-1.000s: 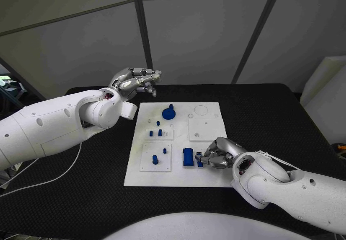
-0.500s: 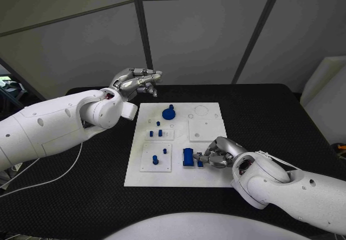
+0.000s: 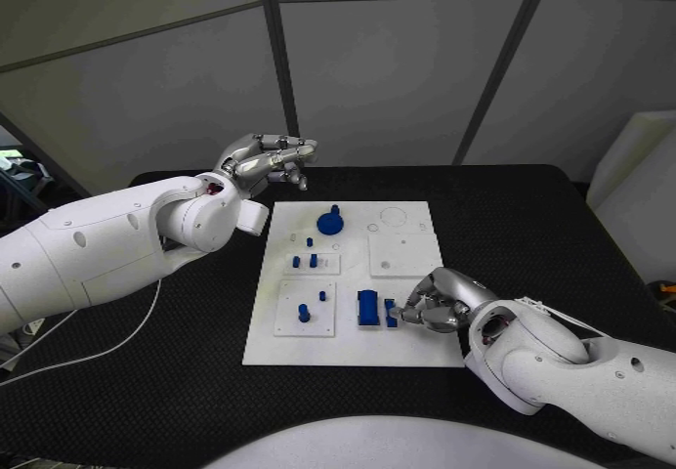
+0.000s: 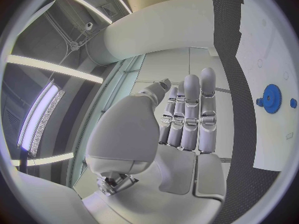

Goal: Assemble the parts on the task board

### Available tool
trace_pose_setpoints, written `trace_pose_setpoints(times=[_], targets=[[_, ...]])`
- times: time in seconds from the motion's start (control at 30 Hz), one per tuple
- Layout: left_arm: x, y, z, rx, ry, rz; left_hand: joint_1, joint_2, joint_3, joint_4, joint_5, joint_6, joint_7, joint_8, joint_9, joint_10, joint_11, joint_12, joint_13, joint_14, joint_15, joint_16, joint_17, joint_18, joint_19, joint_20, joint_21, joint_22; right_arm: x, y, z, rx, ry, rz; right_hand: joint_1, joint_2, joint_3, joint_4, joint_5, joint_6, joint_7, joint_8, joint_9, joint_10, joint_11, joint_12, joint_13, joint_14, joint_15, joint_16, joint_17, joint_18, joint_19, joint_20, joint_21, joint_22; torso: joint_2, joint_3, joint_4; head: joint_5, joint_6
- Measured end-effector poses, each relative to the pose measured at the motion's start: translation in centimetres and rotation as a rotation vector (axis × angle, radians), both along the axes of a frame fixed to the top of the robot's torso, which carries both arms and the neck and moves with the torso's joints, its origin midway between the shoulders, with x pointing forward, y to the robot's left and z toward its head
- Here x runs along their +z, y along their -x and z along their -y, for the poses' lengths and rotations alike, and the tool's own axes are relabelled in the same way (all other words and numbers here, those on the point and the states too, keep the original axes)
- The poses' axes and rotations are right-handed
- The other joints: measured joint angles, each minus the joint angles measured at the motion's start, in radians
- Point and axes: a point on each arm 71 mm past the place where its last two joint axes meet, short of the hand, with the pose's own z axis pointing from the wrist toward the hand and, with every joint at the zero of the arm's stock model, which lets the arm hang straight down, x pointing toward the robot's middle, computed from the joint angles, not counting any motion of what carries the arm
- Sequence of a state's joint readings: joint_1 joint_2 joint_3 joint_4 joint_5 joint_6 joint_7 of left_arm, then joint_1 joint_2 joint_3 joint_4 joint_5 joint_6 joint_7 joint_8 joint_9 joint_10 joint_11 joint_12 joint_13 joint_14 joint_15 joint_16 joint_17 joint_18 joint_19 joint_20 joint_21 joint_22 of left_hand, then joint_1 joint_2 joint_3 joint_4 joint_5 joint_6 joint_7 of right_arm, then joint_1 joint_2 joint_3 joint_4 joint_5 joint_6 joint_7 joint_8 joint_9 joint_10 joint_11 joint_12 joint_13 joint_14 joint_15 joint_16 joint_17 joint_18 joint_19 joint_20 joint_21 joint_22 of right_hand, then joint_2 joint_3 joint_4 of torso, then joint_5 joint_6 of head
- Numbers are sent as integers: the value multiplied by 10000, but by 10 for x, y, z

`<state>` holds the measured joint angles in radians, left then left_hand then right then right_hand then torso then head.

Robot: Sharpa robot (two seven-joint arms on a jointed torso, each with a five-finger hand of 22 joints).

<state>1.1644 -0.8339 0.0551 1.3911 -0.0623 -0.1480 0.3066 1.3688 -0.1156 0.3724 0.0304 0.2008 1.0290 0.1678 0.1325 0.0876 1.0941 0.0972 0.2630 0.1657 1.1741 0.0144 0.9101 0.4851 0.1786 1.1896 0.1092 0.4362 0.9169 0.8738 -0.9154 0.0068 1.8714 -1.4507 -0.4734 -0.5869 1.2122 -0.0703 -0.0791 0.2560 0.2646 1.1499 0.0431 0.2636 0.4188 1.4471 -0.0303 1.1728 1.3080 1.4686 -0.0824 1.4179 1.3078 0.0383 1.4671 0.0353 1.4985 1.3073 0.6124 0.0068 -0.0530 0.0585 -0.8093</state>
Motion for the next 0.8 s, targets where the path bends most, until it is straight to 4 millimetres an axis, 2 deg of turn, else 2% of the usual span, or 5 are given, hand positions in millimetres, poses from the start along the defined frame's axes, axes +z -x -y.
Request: trace_pose_setpoints(times=[0.17,0.63,0.8], targets=[[0,0,-1,17,-13,-2,0,0,0,0,0,0,0,0,1,0,0,0,0,0,0,0,-13,0,0,0,-38,-8,2,2,5,254,-10,100,421,-15,-84,-180,-62,0,0,35,22,0,0,-112,1,0,0,0,0,0,0,0,0,0,0,-2,0,17,-4],[0,0,-1,5,-16,-10,0,0,0,0,0,0,0,0,2,1,0,0,0,0,0,0,-12,1,0,0,-39,-8,1,1,-3,706,-118,171,487,50,-83,-179,-62,-36,36,35,30,0,0,-112,3,0,0,-1,-1,0,0,0,0,0,13,1,1,-22,8],[0,0,-1,6,-19,-12,0,0,0,0,0,0,0,0,3,2,0,0,0,0,0,0,-12,1,0,0,-39,-8,-2,-1,-4,699,-72,149,538,102,-83,-179,-62,-36,36,35,30,-1,1,-112,11,0,1,-1,-1,0,0,0,0,0,15,2,5,10,-7]])
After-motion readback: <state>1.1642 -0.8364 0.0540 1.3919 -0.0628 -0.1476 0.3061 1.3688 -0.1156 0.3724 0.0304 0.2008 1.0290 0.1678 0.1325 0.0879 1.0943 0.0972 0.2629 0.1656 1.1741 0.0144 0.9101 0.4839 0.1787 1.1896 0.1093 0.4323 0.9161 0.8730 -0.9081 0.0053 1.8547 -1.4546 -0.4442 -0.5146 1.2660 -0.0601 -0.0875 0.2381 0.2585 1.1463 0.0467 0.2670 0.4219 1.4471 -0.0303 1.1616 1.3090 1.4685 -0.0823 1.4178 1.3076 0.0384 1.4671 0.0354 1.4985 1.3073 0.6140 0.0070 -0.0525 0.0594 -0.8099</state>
